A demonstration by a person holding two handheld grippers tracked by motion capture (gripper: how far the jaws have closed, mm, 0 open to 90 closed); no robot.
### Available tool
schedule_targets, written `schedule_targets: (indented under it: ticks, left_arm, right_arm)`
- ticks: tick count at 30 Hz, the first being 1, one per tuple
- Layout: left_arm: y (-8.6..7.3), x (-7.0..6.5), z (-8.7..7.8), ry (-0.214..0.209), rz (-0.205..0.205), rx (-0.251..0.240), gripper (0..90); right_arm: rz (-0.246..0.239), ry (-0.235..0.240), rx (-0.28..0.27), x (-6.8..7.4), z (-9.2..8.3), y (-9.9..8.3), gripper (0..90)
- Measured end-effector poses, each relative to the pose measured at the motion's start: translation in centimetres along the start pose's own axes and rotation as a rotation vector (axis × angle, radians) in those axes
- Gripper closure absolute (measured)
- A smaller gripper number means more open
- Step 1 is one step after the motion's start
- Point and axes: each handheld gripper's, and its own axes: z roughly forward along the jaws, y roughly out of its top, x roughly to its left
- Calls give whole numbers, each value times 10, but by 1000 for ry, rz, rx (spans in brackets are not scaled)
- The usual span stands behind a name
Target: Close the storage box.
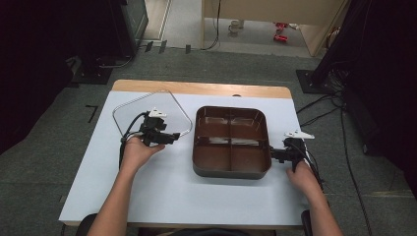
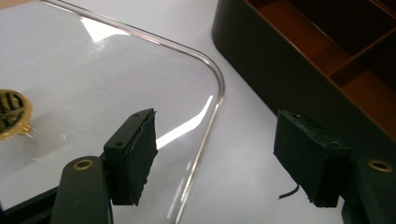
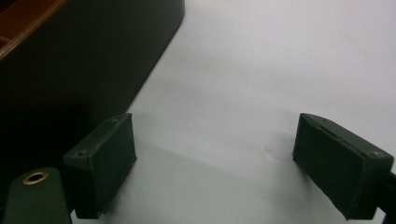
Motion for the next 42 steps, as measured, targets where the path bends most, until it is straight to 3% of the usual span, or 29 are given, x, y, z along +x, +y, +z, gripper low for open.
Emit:
schedule_targets:
  ticks: [11, 23, 32, 38, 42]
  left_arm:
    - [17, 23, 1, 19, -32, -5, 307]
    - [24, 59, 6, 88, -61, -34, 307]
    - [19, 87, 14, 162, -101, -45, 320]
    - [9, 96, 20, 157, -148, -44, 374]
    - [2, 98, 25, 173, -154, -25, 417]
  right_arm:
    - [2, 0, -1, 0, 0, 0, 126]
    - [3, 0, -1, 0, 0, 0, 126]
    - [3, 0, -1, 0, 0, 0, 127]
    - [3, 0, -2, 0, 0, 0, 127]
    - [2, 0, -2, 0, 0, 0, 127]
